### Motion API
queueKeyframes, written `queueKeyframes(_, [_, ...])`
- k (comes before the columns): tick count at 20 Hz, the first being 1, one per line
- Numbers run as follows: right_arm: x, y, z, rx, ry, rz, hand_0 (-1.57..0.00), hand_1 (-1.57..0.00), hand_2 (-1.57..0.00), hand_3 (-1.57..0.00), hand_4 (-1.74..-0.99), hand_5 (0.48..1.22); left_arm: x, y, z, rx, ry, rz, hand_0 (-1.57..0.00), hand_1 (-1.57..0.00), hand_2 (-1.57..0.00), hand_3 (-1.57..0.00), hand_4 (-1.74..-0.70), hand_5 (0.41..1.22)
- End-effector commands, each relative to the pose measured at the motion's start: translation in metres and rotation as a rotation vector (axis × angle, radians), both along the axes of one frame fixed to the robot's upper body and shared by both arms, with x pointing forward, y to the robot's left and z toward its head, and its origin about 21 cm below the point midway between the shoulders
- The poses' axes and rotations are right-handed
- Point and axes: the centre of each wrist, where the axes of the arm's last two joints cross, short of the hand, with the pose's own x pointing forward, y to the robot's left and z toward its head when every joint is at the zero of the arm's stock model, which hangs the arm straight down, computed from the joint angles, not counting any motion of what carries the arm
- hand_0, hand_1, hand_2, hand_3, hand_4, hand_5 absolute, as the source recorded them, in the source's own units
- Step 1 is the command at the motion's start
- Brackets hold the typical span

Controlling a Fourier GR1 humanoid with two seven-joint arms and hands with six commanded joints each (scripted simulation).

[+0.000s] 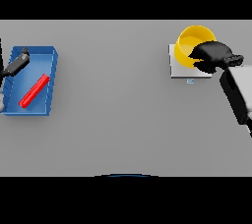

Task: Pick up the red beaker and tilt it to pour out 1 green nut into yellow bowl. Pick up the yellow bowl and place it on the metallic measuring scale.

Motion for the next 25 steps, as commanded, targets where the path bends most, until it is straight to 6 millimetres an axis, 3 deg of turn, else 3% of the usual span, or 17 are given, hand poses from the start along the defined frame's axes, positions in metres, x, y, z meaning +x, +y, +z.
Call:
queueKeyframes(1, [0.0,0.002,0.0,0.005,-0.004,0.003,-1.5,-1.57,-1.33,-1.46,-1.741,1.221,0.002,-0.003,-0.003,-0.005,0.009,-0.001,0.0,0.0,0.0,0.0,-0.72,0.669])
queueKeyframes(3, [0.001,0.002,0.001,-0.002,0.005,0.0,-1.45,-1.5,-1.38,-1.39,-1.734,1.221,0.001,-0.002,-0.001,-0.001,0.002,-0.008,0.0,0.0,0.0,0.0,-0.72,0.667])
queueKeyframes(5, [0.001,0.004,0.0,0.015,0.016,0.001,-1.49,-1.48,-1.45,-1.1,-1.737,1.221,0.005,-0.007,0.0,-0.002,0.005,0.007,0.0,0.0,0.0,0.0,-0.72,0.671])
queueKeyframes(6, [0.0,0.003,-0.001,0.017,0.023,0.003,-1.44,-1.34,-1.29,-0.99,-1.688,1.221,0.005,-0.006,0.002,0.003,-0.001,0.001,0.0,0.0,0.0,0.0,-0.72,0.671])
queueKeyframes(9, [0.0,0.002,0.001,-0.02,0.038,-0.005,-0.79,-0.71,-0.78,-0.72,-1.609,1.029,0.006,-0.003,-0.001,-0.001,0.003,0.001,0.0,0.0,0.0,0.0,-0.72,0.667])
queueKeyframes(11, [0.001,0.005,0.002,-0.048,0.043,0.013,-0.51,-0.45,-0.55,-0.6,-1.579,0.955,0.004,-0.003,-0.001,-0.006,0.0,-0.002,0.0,0.0,0.0,0.0,-0.72,0.663])
queueKeyframes(13, [0.002,0.005,0.003,-0.052,0.044,0.044,-0.32,-0.29,-0.38,-0.51,-1.56,0.909,0.005,-0.004,-0.001,-0.007,0.001,0.011,0.0,0.0,0.0,0.0,-0.72,0.662])
queueKeyframes(18, [0.003,0.004,0.004,-0.029,0.024,0.06,-0.11,-0.09,-0.12,-0.33,-1.537,0.822,0.009,-0.004,-0.002,-0.005,0.001,-0.001,0.0,0.0,0.0,0.0,-0.73,0.664])
queueKeyframes(25, [0.003,-0.002,0.002,-0.035,0.07,0.008,-0.02,-0.02,-0.03,-0.15,-1.478,0.738,0.007,-0.004,-0.003,-0.007,0.003,0.006,0.0,0.0,0.0,0.0,-0.73,0.665])
